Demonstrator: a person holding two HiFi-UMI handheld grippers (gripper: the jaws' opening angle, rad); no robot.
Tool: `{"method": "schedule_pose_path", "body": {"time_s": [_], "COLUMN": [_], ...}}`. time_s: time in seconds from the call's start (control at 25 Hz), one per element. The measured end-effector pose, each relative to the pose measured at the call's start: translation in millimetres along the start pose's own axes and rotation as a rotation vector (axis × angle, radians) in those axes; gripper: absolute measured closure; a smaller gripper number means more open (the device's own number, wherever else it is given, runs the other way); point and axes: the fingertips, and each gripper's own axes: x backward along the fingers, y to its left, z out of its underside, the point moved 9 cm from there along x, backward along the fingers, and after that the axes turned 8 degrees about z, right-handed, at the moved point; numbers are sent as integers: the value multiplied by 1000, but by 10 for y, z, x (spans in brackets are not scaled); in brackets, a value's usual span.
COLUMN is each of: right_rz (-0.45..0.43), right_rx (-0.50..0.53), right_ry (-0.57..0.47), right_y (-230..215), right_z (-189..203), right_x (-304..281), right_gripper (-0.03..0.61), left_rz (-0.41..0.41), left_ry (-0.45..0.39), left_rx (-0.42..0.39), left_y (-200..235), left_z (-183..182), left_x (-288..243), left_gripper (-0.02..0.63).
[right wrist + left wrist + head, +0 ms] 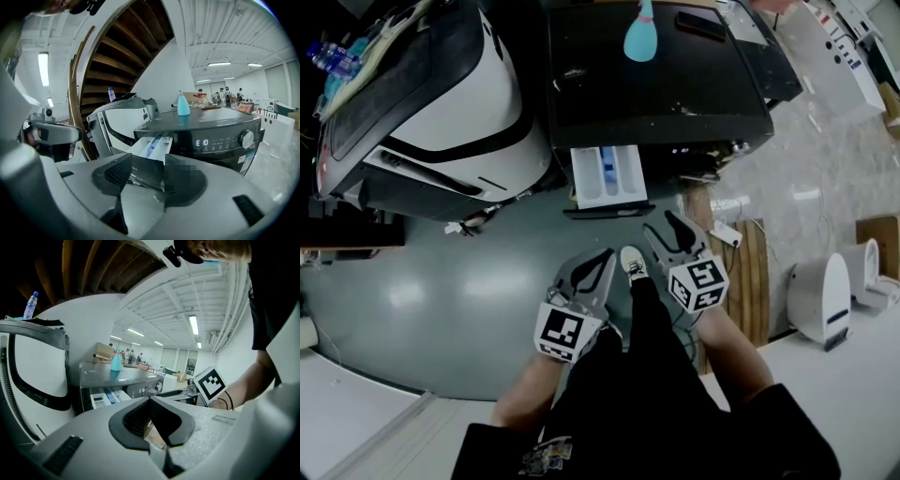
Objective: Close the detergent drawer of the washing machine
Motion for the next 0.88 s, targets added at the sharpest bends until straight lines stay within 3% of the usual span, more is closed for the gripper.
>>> {"method": "schedule_pose_path", "body": {"time_s": [0.6,0.68,0.88], "right_rz": [-26,-22,-19], "right_rx": [-65,-69,-99], "right_ry": [105,105,94], "right_y": [-248,-246,-242], "right_z": [429,469,522], "right_x": [-524,-564,-588], "right_gripper": [444,486,485], "left_rz": [-15,-16,-15], "left_ry": [63,67,69], "left_rx": [39,46,62], "left_y": [214,228,254], "left_z": [162,193,253], "left_x": [-283,-319,-409], "left_gripper": [610,611,610]}}
